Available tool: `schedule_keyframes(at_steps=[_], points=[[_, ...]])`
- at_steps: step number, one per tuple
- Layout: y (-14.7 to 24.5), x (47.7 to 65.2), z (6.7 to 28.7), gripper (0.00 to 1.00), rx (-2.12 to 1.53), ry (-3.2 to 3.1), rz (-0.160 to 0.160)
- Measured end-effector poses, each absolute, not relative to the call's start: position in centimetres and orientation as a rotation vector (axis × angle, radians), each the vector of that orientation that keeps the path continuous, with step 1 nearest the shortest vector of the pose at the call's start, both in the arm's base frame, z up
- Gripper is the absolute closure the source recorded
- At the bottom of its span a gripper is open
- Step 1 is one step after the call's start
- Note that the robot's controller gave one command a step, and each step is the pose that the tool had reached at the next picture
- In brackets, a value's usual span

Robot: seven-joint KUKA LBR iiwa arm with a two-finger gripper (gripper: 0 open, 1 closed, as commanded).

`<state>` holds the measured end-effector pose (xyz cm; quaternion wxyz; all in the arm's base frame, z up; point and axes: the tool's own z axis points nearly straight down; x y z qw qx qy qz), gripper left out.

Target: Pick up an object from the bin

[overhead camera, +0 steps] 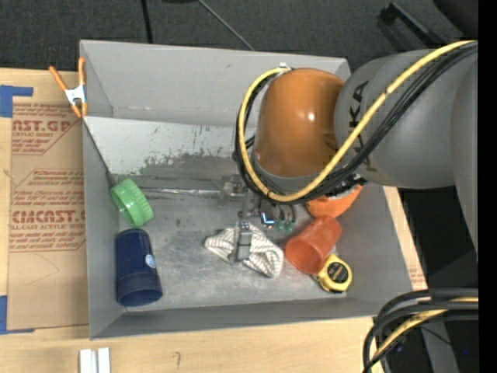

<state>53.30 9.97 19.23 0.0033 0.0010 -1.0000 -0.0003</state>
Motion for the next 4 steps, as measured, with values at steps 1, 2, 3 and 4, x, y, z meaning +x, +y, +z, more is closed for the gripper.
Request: schedule_keyframes(at_steps=[1, 2, 3, 4], points=[[9.9, 53.4, 19.7, 0.00, 0.002, -3.143, -0.002], [7.3, 51.6, 14.9, 0.00, -0.003, -3.148, -0.004], [6.4, 51.1, 13.5, 0.00, -0.007, -3.143, -0.003], [4.7, 51.5, 11.6, 0.00, -0.076, -3.136, 0.003]])
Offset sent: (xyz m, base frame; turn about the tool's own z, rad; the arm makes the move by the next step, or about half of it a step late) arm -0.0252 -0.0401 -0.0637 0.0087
